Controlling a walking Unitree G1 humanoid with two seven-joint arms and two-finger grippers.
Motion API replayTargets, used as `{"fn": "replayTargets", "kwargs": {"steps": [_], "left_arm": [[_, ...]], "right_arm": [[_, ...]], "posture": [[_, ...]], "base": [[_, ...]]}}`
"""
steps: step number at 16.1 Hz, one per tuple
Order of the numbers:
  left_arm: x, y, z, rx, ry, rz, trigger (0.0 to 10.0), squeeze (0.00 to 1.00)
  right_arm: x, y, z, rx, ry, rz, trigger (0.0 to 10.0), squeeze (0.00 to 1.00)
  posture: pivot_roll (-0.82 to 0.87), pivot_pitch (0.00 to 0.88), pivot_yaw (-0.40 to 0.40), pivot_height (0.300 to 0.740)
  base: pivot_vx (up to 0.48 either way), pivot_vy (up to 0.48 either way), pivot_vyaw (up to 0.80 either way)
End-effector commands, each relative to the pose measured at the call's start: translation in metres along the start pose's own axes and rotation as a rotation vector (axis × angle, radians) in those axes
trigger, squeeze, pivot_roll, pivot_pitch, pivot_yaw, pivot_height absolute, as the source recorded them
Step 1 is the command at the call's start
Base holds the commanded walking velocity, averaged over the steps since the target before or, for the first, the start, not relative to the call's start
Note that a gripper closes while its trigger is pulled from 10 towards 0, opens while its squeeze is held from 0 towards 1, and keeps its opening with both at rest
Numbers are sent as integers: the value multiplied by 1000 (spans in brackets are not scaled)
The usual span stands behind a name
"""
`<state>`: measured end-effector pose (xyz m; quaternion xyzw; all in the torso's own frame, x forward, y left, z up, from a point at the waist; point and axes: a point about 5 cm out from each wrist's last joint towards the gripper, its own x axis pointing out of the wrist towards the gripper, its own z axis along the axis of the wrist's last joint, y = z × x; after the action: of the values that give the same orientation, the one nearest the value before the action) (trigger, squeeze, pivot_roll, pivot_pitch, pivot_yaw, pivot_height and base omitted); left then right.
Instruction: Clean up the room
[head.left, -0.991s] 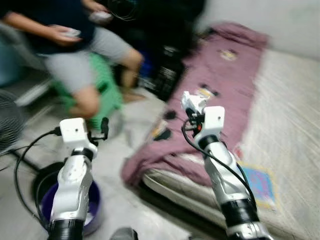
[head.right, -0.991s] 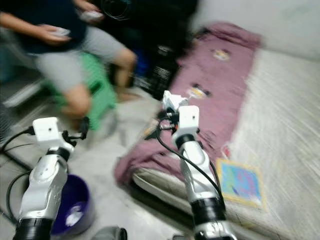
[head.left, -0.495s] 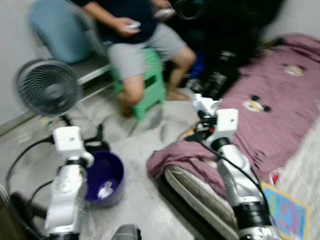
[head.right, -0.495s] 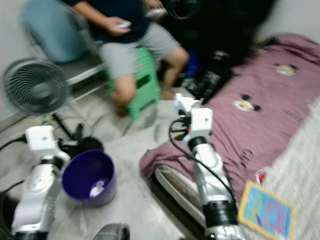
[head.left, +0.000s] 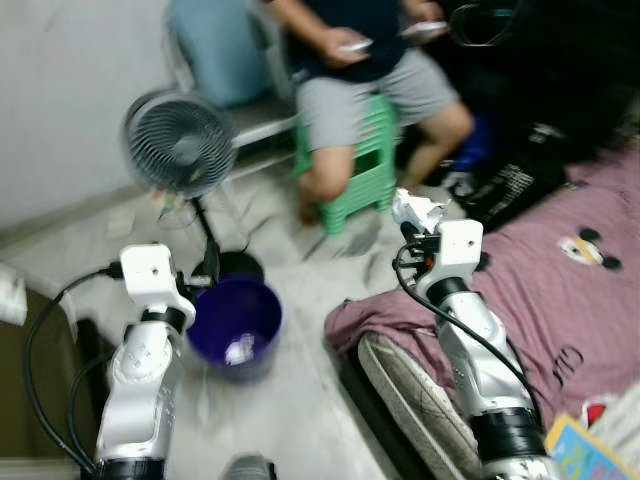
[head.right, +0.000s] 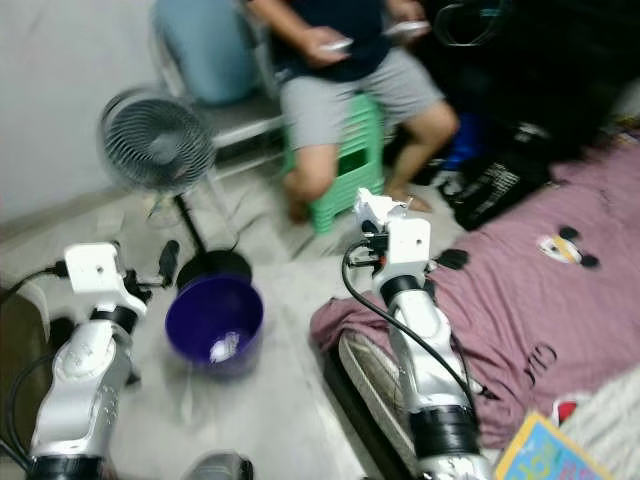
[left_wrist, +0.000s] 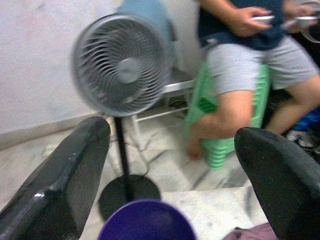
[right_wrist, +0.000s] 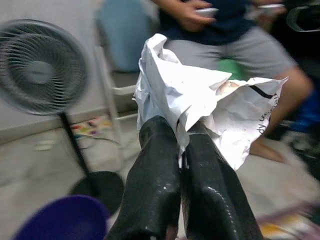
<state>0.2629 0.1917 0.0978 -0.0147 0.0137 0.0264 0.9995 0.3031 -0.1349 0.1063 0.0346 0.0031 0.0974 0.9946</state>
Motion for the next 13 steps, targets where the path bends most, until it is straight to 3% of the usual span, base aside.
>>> {"fn": "replayTargets", "kwargs": {"steps": [1, 10, 13], "left_arm": [[0, 3, 1, 10, 1, 10, 10000, 0], [4, -1, 1, 6, 6, -7, 10000, 0], [4, -2, 1, 5, 7, -10, 10000, 0]], "right_arm": [[3, 6, 5, -4, -22, 25, 10000, 0], [3, 8, 5, 2, -20, 32, 10000, 0], [3, 8, 5, 13, -22, 33, 10000, 0]], "posture": [[-85, 0, 8, 740], [-90, 0, 9, 740], [-90, 0, 9, 740]], "base": [[0, 0, 769], [0, 0, 767], [0, 0, 0]]}}
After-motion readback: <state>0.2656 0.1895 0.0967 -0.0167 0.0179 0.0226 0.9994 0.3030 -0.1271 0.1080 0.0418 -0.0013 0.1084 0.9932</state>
